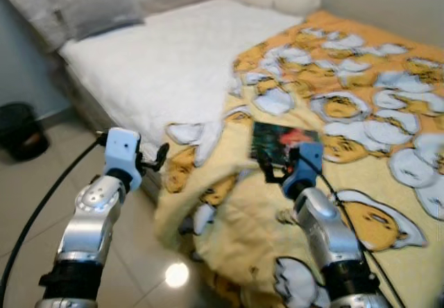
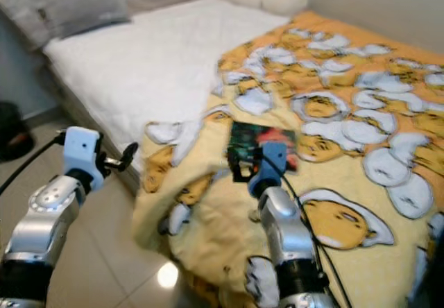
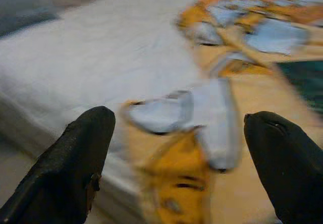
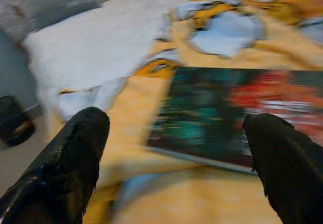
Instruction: Clean up the room
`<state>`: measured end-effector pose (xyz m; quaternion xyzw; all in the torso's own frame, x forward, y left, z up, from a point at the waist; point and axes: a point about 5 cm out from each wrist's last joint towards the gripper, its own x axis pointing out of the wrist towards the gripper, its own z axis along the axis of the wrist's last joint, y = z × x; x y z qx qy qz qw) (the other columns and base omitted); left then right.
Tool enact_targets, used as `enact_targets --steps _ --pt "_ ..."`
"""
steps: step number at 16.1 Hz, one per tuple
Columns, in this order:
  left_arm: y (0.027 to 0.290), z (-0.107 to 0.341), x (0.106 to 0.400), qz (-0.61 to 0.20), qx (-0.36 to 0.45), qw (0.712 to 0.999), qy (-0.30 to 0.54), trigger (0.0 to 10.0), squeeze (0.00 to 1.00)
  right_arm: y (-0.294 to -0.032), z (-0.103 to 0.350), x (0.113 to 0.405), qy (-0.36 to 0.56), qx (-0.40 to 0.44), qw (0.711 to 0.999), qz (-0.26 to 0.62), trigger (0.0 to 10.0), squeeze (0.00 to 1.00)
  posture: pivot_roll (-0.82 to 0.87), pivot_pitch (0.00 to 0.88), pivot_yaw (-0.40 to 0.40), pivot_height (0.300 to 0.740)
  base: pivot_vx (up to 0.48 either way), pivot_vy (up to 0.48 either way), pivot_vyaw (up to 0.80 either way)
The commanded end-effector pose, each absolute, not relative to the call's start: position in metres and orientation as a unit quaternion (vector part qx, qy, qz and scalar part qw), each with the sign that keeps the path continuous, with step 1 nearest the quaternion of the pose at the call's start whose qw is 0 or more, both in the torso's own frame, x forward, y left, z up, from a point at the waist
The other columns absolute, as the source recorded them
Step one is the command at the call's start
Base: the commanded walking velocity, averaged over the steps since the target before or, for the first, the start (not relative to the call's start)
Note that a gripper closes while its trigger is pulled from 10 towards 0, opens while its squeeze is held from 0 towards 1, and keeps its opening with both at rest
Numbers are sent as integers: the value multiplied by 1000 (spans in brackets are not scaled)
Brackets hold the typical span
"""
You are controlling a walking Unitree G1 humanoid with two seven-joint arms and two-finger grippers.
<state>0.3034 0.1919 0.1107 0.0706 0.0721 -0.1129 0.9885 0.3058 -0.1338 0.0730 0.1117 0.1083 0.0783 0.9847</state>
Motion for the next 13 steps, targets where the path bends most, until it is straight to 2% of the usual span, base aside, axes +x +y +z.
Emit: enact_targets --steps 1,13 --pt "193 115 305 -114 83 988 66 10000 851 -134 73 306 113 119 983 78 10000 0 -1 0 -3 740 0 0 0" --pt "192 112 300 -125 93 985 74 10000 843 -134 68 301 128 126 981 76 10000 0 0 0 0 740 0 0 0"
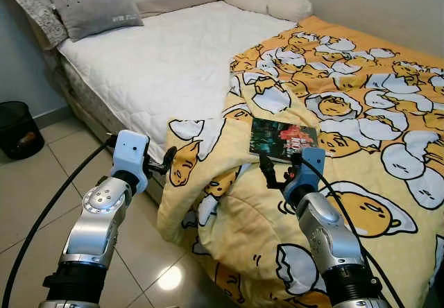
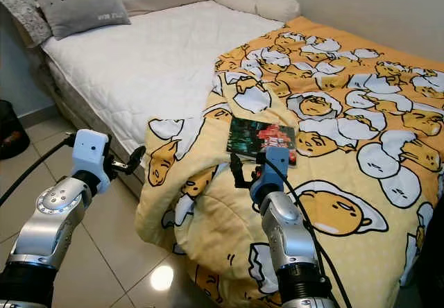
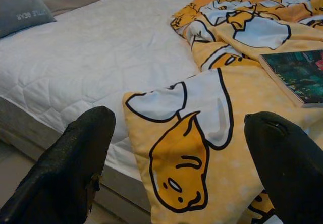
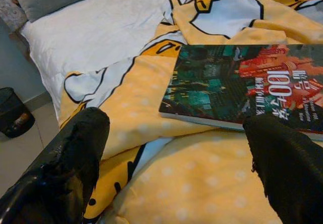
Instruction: Clean up the room
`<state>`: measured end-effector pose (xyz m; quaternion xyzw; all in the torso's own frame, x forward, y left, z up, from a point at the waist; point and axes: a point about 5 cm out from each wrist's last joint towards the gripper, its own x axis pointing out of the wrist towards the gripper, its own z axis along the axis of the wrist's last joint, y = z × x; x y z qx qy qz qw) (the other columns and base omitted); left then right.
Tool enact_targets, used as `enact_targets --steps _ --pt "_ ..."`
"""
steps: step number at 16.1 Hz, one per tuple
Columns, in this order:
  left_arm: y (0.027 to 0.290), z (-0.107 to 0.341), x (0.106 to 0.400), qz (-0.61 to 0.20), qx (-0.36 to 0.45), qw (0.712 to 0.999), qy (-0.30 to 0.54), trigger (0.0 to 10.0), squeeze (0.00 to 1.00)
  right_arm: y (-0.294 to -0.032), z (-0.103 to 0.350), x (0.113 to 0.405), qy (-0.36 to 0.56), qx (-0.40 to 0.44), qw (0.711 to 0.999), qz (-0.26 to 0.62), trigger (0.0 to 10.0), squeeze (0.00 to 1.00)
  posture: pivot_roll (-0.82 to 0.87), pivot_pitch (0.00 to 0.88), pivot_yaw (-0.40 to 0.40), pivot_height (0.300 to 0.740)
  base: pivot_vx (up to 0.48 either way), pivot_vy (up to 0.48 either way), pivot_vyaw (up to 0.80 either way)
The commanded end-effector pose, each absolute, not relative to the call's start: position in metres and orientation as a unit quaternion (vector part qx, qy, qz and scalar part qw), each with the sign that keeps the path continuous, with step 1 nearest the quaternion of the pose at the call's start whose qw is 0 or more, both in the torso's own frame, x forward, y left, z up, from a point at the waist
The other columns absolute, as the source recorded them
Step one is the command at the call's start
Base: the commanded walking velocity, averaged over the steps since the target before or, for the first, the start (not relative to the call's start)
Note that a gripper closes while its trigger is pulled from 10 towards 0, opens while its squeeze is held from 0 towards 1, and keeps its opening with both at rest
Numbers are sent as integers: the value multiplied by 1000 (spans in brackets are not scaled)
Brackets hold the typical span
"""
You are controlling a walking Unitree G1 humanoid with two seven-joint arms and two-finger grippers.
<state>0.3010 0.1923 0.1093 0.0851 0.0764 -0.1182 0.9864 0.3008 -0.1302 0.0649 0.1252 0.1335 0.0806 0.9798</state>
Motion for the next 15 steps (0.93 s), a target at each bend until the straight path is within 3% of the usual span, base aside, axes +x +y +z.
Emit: enact_targets --steps 1,5,6,7,10,13,15 --pt "191 111 299 -127 94 984 76 10000 847 -134 66 300 134 123 981 74 10000 0 0 0 0 740 0 0 0" --pt "190 110 298 -133 99 983 79 10000 843 -133 67 299 133 131 979 78 10000 0 -2 0 7 740 0 0 0" --pt "190 109 298 -136 102 982 80 10000 843 -132 69 299 128 143 977 89 10000 910 -4 0 12 740 0 0 0" --pt "189 109 296 -143 107 981 81 10000 839 -131 70 298 125 147 976 97 10000 1000 -9 0 16 740 0 0 0" --pt "190 110 286 -167 133 974 80 10000 839 -137 72 291 125 150 976 101 10000 1000 21 0 -7 740 0 0 0" --pt "192 109 272 -180 132 971 83 10000 843 -154 72 282 130 212 966 70 10000 1000 16 0 -2 740 0 0 0" --pt "187 107 278 -204 147 964 88 10000 843 -156 64 298 163 229 959 35 10000 1000 -3 0 17 740 0 0 0"
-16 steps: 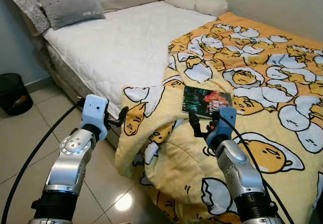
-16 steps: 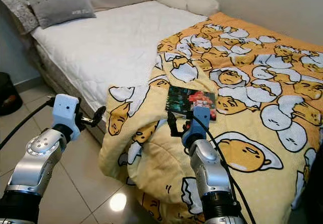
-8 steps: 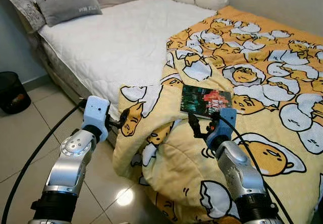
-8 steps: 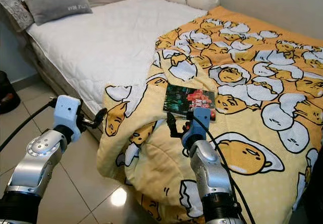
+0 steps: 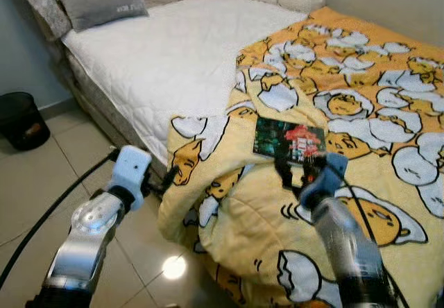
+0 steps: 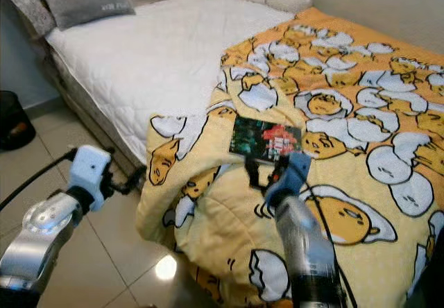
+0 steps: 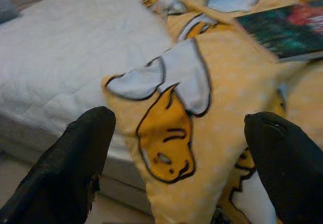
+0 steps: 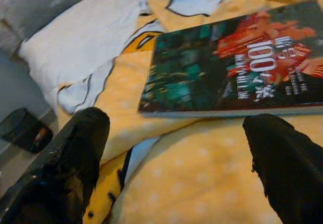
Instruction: Clean up the room
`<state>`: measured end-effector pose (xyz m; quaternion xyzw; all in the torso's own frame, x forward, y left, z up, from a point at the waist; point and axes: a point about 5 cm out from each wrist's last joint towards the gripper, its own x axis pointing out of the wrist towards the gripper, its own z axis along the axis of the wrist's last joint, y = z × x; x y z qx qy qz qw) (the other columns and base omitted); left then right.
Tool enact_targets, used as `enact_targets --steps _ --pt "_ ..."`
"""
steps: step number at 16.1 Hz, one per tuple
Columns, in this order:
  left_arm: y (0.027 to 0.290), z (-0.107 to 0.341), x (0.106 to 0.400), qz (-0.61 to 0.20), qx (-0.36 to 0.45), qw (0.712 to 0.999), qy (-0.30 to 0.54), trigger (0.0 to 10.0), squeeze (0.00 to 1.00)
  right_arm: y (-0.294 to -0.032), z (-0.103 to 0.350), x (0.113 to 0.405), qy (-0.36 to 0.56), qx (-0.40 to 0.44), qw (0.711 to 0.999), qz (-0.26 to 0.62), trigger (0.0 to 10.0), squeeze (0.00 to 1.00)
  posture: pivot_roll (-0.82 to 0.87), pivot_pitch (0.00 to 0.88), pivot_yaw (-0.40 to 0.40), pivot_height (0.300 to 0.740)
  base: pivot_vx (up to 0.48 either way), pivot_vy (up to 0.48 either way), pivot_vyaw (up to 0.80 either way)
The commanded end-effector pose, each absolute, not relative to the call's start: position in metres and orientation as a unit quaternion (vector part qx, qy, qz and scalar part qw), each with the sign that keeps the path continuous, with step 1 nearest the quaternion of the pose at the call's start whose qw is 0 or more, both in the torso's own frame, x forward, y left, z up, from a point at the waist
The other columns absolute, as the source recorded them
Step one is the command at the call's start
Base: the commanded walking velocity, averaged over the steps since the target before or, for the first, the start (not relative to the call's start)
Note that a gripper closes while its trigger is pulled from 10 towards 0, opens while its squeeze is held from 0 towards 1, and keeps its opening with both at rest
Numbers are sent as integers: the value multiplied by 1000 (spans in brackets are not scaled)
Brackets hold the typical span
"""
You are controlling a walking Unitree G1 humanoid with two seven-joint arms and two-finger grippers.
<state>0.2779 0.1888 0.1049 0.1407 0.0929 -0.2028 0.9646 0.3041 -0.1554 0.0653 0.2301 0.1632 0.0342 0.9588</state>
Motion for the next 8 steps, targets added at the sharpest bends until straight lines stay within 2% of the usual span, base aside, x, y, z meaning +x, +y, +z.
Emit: enact_targets --steps 1,2,3,4,8 --pt "177 111 283 -254 163 950 81 10000 843 -150 58 313 202 267 942 18 10000 1000 -3 0 20 740 0 0 0" --pt "175 112 284 -265 166 946 80 10000 843 -149 57 316 206 280 938 19 10000 1000 -3 0 20 740 0 0 0" --pt "170 115 285 -302 179 933 77 10000 843 -144 60 324 210 327 921 15 10000 255 7 0 11 740 0 0 0" --pt "165 117 283 -341 189 918 77 10000 843 -138 63 331 213 369 905 17 10000 0 16 0 2 740 0 0 0" --pt "166 121 271 -410 207 884 91 10000 839 -127 62 346 229 434 871 6 10000 0 43 0 12 740 0 0 0"
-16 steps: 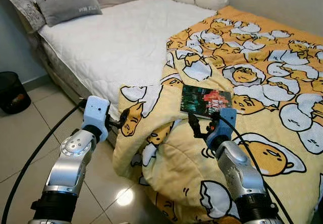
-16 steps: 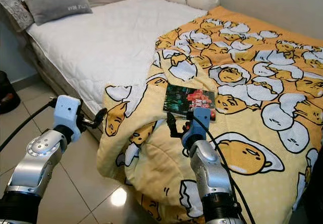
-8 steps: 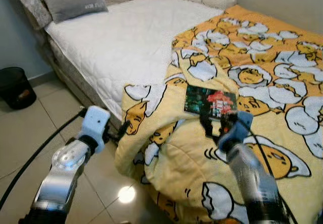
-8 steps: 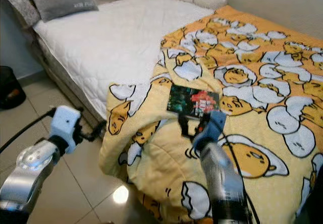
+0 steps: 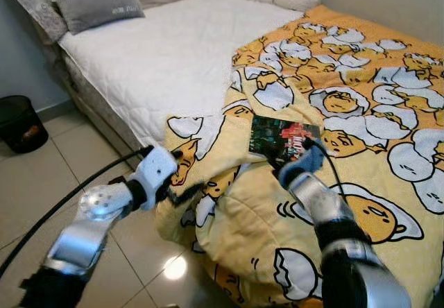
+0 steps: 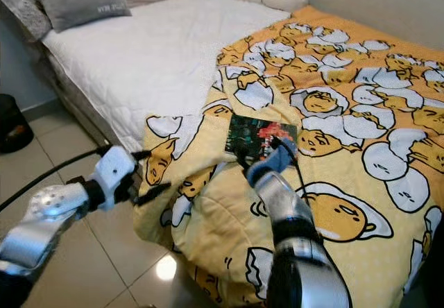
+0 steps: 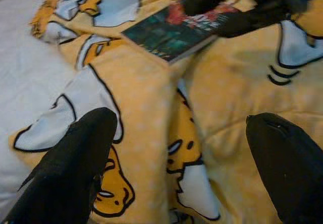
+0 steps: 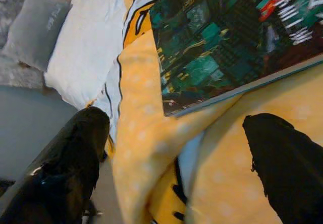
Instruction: Clean up the room
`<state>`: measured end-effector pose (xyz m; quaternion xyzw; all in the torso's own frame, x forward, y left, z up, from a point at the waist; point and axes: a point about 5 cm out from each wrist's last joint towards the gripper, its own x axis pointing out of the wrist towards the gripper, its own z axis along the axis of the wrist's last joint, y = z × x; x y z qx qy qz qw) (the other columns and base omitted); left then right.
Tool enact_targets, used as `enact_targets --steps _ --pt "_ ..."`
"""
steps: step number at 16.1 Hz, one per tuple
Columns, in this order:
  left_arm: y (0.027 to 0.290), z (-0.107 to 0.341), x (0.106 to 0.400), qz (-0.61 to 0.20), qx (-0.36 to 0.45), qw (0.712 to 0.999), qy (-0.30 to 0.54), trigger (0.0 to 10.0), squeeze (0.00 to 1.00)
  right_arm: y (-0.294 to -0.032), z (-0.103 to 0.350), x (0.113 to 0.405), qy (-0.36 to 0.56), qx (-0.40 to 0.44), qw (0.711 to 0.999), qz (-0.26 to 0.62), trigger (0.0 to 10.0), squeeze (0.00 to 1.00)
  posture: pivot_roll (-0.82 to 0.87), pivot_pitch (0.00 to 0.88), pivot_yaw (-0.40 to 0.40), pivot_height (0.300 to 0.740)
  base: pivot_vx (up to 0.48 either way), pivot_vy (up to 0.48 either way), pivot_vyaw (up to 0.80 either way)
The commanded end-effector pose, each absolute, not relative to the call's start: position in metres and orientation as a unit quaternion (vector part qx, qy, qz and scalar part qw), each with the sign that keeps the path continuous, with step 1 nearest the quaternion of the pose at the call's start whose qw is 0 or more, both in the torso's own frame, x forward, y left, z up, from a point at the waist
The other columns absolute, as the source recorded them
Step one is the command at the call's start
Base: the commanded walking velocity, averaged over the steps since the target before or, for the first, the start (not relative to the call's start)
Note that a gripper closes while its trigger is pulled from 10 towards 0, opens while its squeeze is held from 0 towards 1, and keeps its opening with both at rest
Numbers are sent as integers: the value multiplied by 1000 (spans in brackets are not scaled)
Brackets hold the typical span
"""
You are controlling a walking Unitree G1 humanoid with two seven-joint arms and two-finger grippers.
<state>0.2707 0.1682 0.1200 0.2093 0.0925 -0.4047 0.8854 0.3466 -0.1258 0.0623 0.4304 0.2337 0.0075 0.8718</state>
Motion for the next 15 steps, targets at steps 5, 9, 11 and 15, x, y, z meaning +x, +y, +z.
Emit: enact_targets --steps 5,9,11,15 --pt "191 130 250 -402 227 880 112 10000 847 -125 64 355 213 497 841 -34 10000 0 116 49 25 740 0 0 0" --pt "204 141 239 -387 238 882 122 10000 843 -122 60 356 218 499 836 -63 10000 0 159 133 30 740 0 0 0" --pt "206 150 231 -383 240 884 123 10000 847 -123 61 357 204 508 833 -79 10000 0 185 180 32 740 0 0 0" --pt "207 164 214 -377 235 888 119 10000 847 -129 70 363 162 535 825 -85 10000 0 234 214 34 740 0 0 0"
